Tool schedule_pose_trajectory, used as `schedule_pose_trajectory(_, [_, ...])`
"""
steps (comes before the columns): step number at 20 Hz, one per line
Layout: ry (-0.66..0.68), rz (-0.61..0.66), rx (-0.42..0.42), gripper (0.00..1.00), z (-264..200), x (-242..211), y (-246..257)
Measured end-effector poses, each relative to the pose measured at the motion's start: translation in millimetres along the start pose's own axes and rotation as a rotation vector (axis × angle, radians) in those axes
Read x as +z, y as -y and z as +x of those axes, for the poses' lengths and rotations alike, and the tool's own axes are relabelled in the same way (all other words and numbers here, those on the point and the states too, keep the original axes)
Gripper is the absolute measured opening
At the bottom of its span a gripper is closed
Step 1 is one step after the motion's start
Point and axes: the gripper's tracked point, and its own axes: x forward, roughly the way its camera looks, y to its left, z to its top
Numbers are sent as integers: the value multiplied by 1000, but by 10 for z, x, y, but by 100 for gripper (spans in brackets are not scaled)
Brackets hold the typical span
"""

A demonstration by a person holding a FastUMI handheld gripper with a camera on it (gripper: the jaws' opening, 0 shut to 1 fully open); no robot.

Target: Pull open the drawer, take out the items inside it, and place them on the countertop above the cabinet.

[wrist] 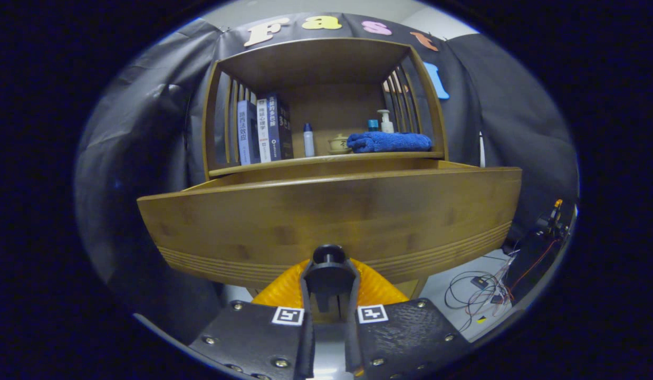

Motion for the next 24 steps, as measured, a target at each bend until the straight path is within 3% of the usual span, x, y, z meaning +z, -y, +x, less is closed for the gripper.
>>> schedule_pose_trajectory(1, [-1,2,-3,23,-11,12,6])
schedule_pose_trajectory(4, [-12,-25,-12,37,1,15,1])
schedule_pose_trajectory(7, [-26,-21,12,45,-59,127,-85])
schedule_pose_trajectory(13, [-9,-61,-27,97,-300,521,-145])
schedule_pose_trajectory(19, [-23,-174,17,97,-424,1042,-326])
schedule_pose_trajectory(24, [-115,-201,71,96,-126,1332,-490])
